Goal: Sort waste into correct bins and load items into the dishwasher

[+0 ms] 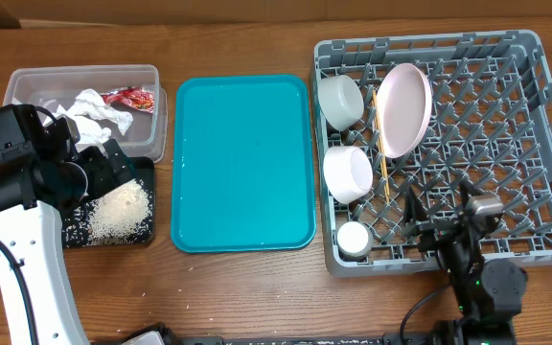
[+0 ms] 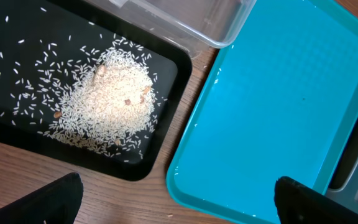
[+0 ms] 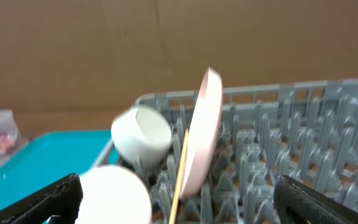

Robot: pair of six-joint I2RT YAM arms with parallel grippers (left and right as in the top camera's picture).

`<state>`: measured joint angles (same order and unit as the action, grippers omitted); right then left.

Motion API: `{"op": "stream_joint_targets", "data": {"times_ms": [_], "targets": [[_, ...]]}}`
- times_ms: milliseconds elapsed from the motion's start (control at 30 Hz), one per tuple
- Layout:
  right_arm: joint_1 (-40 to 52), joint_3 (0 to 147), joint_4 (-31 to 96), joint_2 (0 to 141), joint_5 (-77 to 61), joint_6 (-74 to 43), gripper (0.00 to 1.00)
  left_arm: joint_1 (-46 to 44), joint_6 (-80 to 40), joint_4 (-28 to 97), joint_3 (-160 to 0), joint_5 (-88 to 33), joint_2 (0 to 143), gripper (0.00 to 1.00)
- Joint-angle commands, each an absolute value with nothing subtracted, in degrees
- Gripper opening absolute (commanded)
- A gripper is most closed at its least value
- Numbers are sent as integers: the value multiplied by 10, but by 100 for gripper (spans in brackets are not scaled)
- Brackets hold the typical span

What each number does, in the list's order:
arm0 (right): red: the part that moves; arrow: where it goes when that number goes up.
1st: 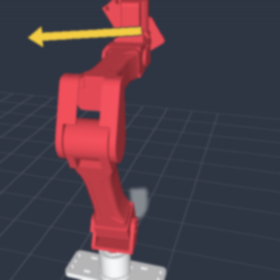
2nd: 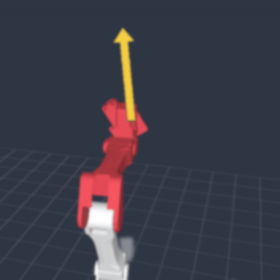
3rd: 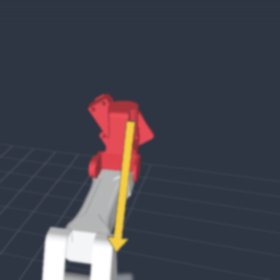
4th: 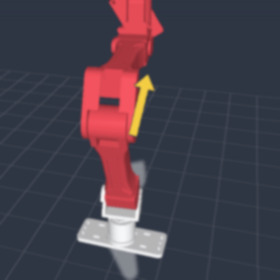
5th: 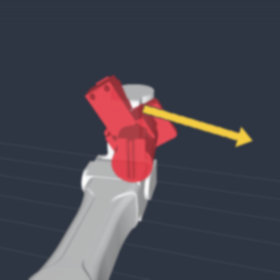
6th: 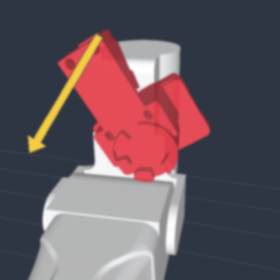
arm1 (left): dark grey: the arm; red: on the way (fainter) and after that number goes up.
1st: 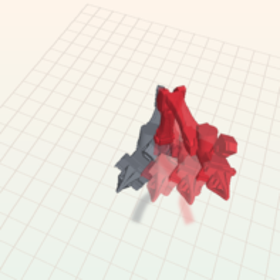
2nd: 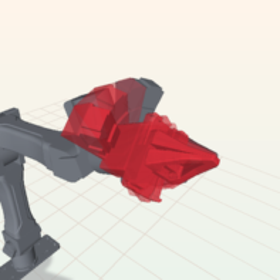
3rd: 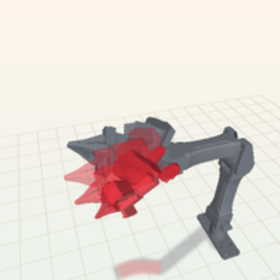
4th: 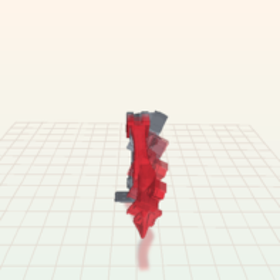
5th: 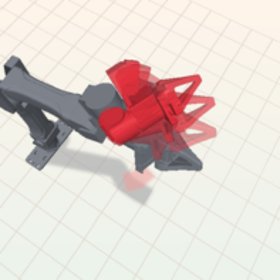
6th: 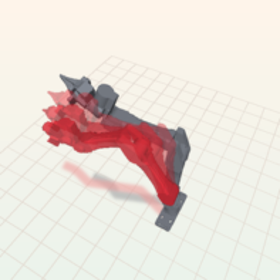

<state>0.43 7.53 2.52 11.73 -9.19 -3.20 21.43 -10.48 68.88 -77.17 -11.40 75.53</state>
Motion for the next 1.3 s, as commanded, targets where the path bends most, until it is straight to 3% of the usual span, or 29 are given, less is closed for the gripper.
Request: {"op": "stream_joint_targets", "data": {"times_ms": [0, 333, 1267], "targets": [[4, 29, 2, 77, -107, -32, 100, 216, -98, 688, -775, -119, 750, 100], [19, 4, 35, 1, -107, -32, 100, 216, -98, 687, -775, -119, 750, 100], [24, 4, 36, 2, -106, -32, 100, 216, -98, 687, -775, -119, 748, 100]]}}
